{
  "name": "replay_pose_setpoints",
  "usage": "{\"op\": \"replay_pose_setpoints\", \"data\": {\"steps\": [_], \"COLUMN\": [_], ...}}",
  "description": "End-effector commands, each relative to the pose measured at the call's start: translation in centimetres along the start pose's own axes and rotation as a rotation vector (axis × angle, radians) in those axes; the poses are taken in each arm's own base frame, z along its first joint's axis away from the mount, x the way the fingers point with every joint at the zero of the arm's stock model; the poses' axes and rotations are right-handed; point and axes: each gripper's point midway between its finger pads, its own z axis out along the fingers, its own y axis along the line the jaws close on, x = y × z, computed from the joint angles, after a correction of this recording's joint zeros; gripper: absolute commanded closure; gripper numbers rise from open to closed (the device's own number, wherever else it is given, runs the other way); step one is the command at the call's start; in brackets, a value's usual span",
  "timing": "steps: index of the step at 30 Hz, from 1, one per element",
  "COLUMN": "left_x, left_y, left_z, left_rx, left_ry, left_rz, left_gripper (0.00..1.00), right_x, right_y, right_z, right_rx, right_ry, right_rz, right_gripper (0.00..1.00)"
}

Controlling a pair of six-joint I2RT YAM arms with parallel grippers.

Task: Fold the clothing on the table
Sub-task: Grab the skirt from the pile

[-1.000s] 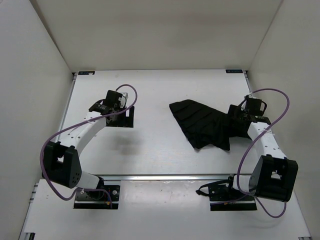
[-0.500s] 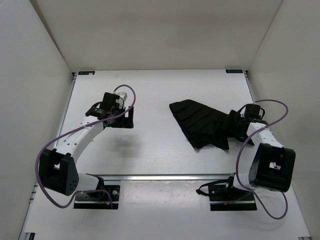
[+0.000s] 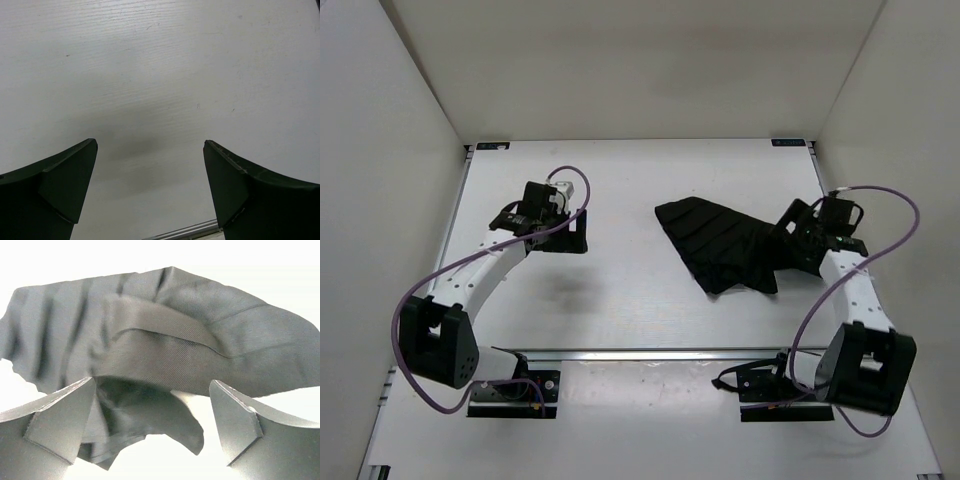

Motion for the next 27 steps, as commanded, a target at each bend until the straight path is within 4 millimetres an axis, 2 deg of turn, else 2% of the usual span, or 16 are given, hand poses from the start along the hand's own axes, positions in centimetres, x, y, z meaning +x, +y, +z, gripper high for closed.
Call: {"op": "replay_pose_setpoints", "data": {"steps": [1, 3, 5, 7, 10, 14, 18, 19, 22, 24, 25, 26, 27], "left_x": [-1.5, -1.7, -1.4, -1.7, -2.4, -2.3, -1.9, -1.9, -1.3, -1.1, -0.9, -1.2, -1.4], "left_y": [-0.8, -0.9, -1.2, -1.5, -1.8, -1.8, -1.9, -2.0, -2.0, -1.7, -1.7, -1.7, -1.9], "left_z": [-0.6, -0.6, 0.0, 0.0, -0.3, -0.3, -0.3, -0.4, -0.5, -0.3, -0.2, -0.1, -0.2], "left_rx": [0.033, 0.044, 0.049, 0.061, 0.063, 0.067, 0.078, 0.080, 0.076, 0.073, 0.075, 0.074, 0.079], "left_ry": [-0.037, -0.043, -0.028, -0.030, -0.039, -0.038, -0.018, -0.016, -0.001, 0.004, 0.014, 0.008, 0.004], "left_rz": [0.025, 0.027, 0.030, 0.046, 0.059, 0.062, 0.068, 0.069, 0.069, 0.063, 0.064, 0.063, 0.065], "left_gripper": [0.02, 0.01, 0.02, 0.01, 0.02, 0.01, 0.01, 0.02, 0.01, 0.02, 0.01, 0.01, 0.01], "right_x": [-4.3, -4.9, -4.4, -3.2, -0.1, 1.3, 0.9, 0.2, -1.6, -2.6, -3.6, -2.9, -4.3], "right_y": [-0.3, 0.9, 2.4, 3.3, 4.3, 4.0, 2.4, 2.7, 2.7, 3.3, 3.7, 3.8, 5.3], "right_z": [-3.9, -5.3, -5.3, -4.2, -2.2, -0.1, 1.6, 1.9, 2.7, 3.4, 4.0, 5.1, 5.1], "right_rx": [0.004, -0.074, -0.135, -0.149, -0.170, -0.149, -0.077, -0.082, -0.087, -0.087, -0.076, -0.052, -0.069], "right_ry": [-0.153, -0.197, -0.193, -0.161, -0.081, -0.047, -0.042, -0.055, -0.089, -0.097, -0.100, -0.066, -0.075], "right_rz": [0.086, 0.123, 0.122, 0.113, 0.102, 0.129, 0.119, 0.091, 0.080, 0.044, 0.016, -0.010, -0.043], "right_gripper": [0.06, 0.07, 0.09, 0.10, 0.11, 0.13, 0.14, 0.15, 0.33, 0.64, 0.69, 0.82, 0.96]}}
